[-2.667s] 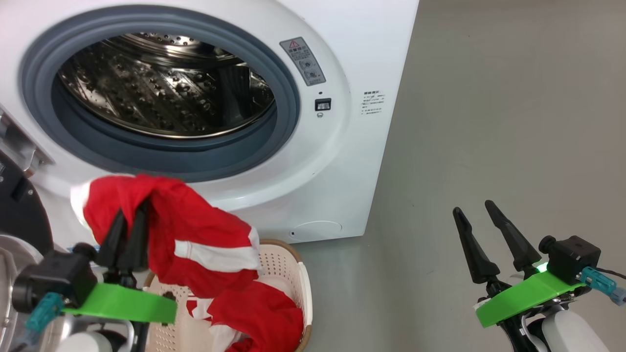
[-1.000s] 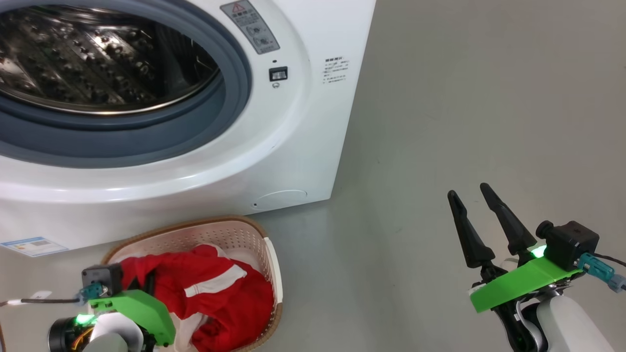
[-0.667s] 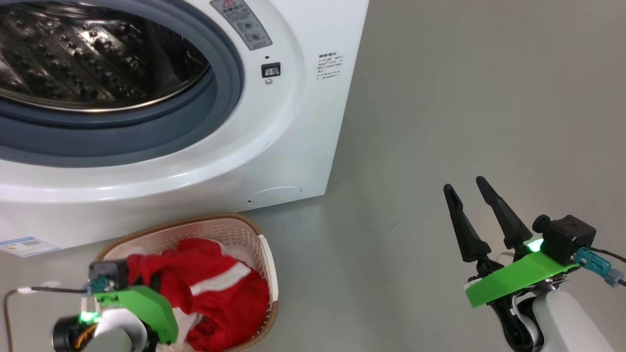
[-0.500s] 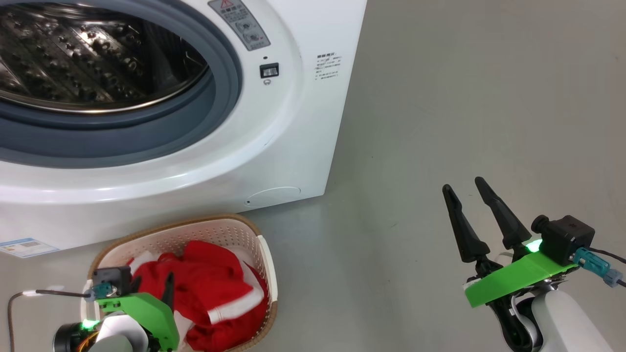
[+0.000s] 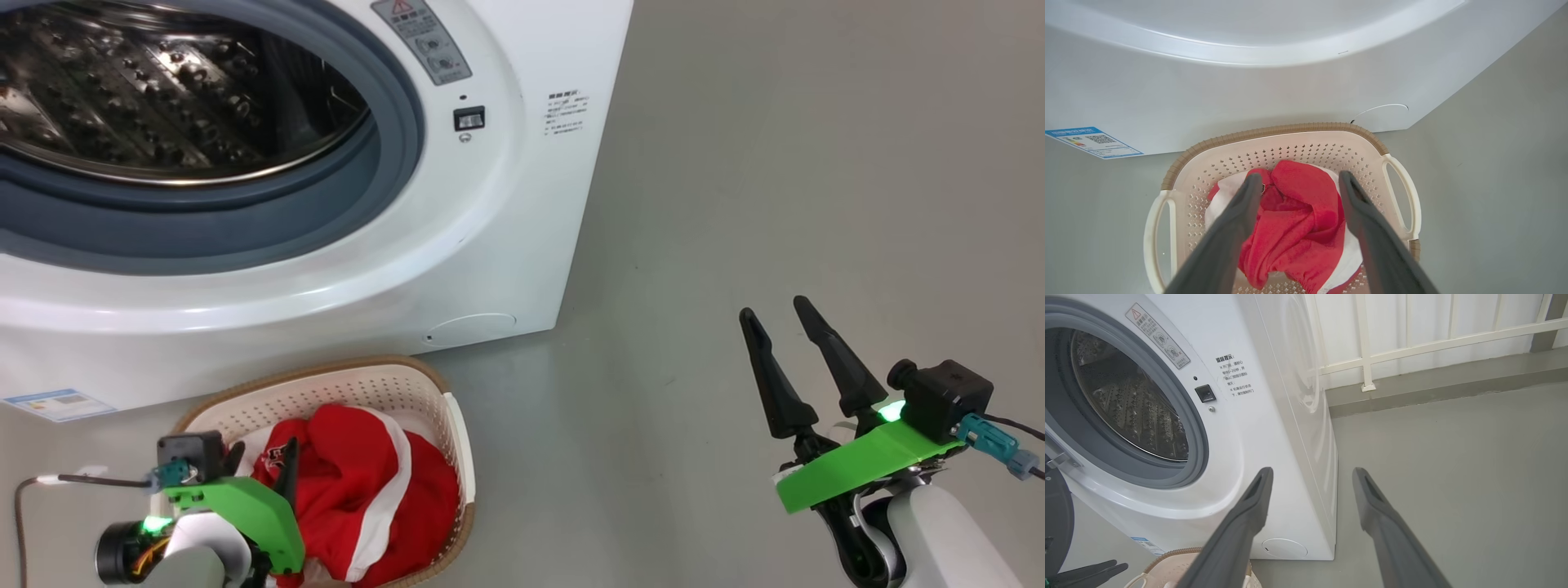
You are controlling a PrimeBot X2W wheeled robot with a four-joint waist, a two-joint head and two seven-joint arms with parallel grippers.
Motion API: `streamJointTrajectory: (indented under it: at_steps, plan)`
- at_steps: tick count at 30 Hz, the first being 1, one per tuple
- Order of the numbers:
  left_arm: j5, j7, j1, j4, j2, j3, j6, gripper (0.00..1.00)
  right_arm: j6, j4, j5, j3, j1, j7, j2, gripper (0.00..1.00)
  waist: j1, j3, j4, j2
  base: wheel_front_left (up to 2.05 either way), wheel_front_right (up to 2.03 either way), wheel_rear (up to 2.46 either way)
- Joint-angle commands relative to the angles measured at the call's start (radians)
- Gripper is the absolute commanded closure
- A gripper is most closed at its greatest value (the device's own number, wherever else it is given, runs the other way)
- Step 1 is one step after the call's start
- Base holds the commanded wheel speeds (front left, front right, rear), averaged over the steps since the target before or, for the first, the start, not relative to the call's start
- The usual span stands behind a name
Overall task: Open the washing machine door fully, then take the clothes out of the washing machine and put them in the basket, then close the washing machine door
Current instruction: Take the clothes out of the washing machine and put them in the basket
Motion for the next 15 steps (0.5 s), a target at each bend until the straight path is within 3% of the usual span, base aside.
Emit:
streamJointTrajectory:
  at_steps: [1, 7, 15]
  plan:
    - [-0.009, -0.015, 0.005, -0.02, 0.042, 0.016, -0.003, 0.0, 0.003, -0.02, -0.004, 0.016, -0.012, -0.012, -0.005, 0.0, 0.0, -0.004, 0.005, -0.0001, 0.0, 0.0, 0.0]
    - [-0.04, -0.019, 0.02, -0.099, 0.074, 0.006, -0.003, 0.0, 0.003, -0.016, -0.003, 0.013, -0.002, -0.012, -0.007, 0.0, 0.0, -0.028, 0.02, -0.0001, 0.0, 0.0, 0.0]
    - [-0.018, -0.019, 0.083, -0.254, 0.104, 0.084, 0.0, 0.0, 0.003, -0.013, 0.002, 0.011, 0.014, -0.012, -0.016, 0.0, 0.0, -0.059, 0.038, -0.0001, 0.0, 0.0, 0.0]
